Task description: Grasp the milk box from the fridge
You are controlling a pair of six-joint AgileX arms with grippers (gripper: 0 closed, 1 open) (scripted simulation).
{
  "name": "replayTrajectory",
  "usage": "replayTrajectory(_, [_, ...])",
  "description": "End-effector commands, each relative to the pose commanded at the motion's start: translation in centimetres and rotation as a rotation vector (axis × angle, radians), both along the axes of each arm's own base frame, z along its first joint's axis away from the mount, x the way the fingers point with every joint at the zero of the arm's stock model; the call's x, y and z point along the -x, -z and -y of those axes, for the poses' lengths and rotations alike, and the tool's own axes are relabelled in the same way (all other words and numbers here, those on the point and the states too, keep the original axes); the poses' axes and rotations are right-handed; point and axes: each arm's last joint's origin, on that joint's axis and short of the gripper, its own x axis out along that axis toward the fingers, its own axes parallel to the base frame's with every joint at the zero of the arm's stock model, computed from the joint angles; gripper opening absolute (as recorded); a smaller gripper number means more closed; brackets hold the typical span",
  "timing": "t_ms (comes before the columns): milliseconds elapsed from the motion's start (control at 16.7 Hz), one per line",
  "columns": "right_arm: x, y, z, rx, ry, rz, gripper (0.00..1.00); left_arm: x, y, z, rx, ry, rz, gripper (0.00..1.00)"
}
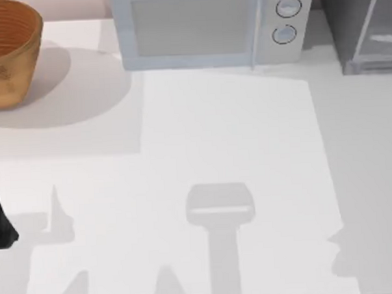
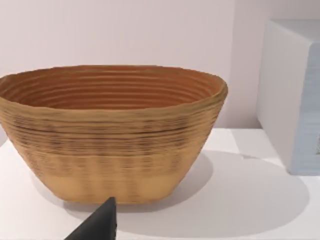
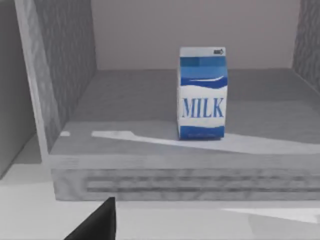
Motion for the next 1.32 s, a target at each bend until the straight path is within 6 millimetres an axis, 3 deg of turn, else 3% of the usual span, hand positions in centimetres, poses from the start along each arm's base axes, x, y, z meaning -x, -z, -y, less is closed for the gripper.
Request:
replayTrajectory(300, [-0.5, 1.7, 1.7, 0.009, -0.001, 0.025, 1.00, 0.0, 0.0, 0.0, 0.000, 0.000, 0.000, 1.00])
replayTrajectory(720, [-0.5, 1.9, 1.8, 0.008, -0.004, 0.024, 1.00, 0.0, 0.0, 0.0, 0.000, 0.000, 0.000, 1.00])
replayTrajectory(840, [-1.4, 2.2, 1.9, 0.004, -0.007, 0.015, 1.00, 0.0, 0.0, 0.0, 0.000, 0.000, 0.000, 1.00])
replayTrajectory(1020, [-4.8, 3.0, 2.4, 0.002, -0.010, 0.006, 1.00, 0.0, 0.0, 0.0, 0.000, 0.000, 0.000, 1.00])
replayTrajectory(1320, [-14.0, 4.1, 2.6, 0.016, -0.001, 0.036, 1.00, 0.0, 0.0, 0.0, 0.000, 0.000, 0.000, 1.00])
